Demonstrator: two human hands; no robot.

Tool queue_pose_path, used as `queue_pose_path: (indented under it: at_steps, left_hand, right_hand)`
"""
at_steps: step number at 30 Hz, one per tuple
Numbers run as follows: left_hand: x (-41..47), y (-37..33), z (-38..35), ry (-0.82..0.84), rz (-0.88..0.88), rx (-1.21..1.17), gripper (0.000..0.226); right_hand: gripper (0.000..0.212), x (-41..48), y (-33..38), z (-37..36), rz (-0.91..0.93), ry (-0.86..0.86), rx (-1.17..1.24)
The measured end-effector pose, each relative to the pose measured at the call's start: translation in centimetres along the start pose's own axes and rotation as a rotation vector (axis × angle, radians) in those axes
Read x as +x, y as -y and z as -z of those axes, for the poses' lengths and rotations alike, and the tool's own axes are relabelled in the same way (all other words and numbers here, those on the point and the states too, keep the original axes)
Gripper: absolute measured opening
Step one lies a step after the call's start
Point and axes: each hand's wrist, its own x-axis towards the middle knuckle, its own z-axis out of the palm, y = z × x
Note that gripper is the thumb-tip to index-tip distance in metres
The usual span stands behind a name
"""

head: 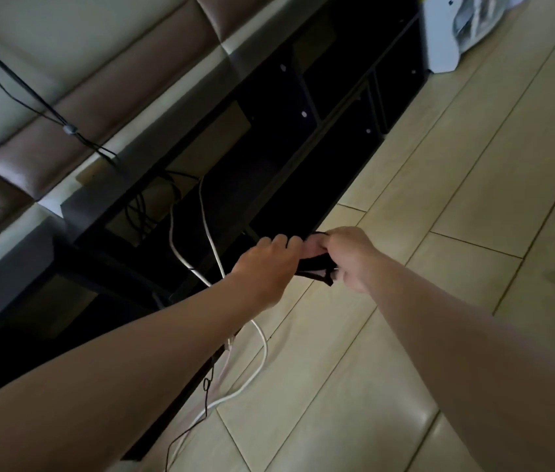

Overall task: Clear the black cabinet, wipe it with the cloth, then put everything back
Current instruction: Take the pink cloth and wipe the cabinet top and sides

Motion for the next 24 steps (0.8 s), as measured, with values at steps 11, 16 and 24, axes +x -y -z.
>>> queue_pose_path:
  at_steps: [11,16,24]
  left_hand:
    - [7.8,-0.1,-5.7,0.252,-0.051,-0.138,0.073]
    - [12.4,1.2,-8.4,0.082,-0.030,-0.201,0.086]
    - [17.0,2.0,-12.3,0.123,-0.008,-0.132,0.084]
  right_hand:
    - [0.011,5.8,-0.1,3.4,-0.010,-0.034,-0.058]
    - [0.027,9.5,3.0,3.3,0.056,-0.107,-0.076]
    - [0.036,16.0,2.3,1.8,0.034,-0.226,-0.239]
